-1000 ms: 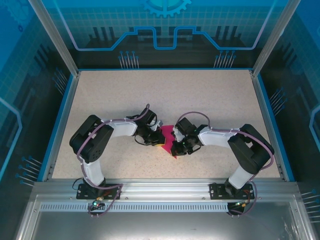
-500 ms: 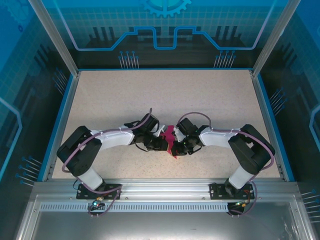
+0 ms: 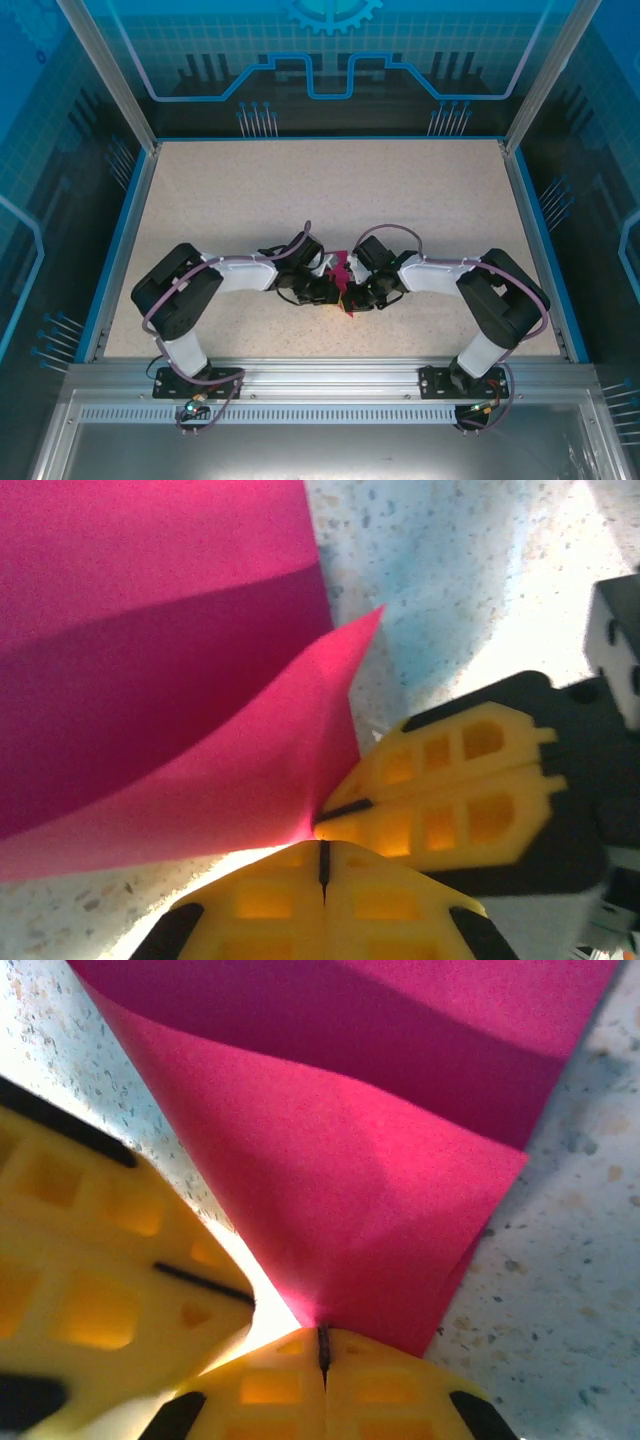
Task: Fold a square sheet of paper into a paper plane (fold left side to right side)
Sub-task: Third fold the triangle at the center of the table.
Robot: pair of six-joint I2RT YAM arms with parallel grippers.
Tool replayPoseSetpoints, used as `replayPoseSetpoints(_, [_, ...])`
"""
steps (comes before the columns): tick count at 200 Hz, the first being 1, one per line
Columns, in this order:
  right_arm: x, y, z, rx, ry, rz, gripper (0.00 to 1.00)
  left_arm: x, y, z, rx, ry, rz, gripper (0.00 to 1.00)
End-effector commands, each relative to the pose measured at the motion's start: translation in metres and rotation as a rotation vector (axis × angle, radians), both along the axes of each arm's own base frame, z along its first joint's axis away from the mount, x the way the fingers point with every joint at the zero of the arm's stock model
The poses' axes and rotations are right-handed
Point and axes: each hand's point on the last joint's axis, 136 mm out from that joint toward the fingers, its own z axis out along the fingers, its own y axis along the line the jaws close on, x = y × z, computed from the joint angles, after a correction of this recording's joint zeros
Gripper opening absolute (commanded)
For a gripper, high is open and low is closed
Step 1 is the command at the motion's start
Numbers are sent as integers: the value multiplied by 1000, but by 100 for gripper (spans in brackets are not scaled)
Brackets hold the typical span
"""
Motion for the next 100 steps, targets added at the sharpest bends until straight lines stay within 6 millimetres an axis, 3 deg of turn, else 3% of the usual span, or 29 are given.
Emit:
replayPoseSetpoints(1, [-23, -36, -32, -173, 79, -16, 0, 4, -1, -10, 25, 10, 10, 0])
replayPoseSetpoints(49, [-25, -41, -32, -204, 81, -6, 0, 9, 12, -31, 139, 13, 31, 0])
replayPoseSetpoints(100, [-28, -45, -33, -226, 86, 0, 0, 23, 32, -36, 206, 2, 81, 0])
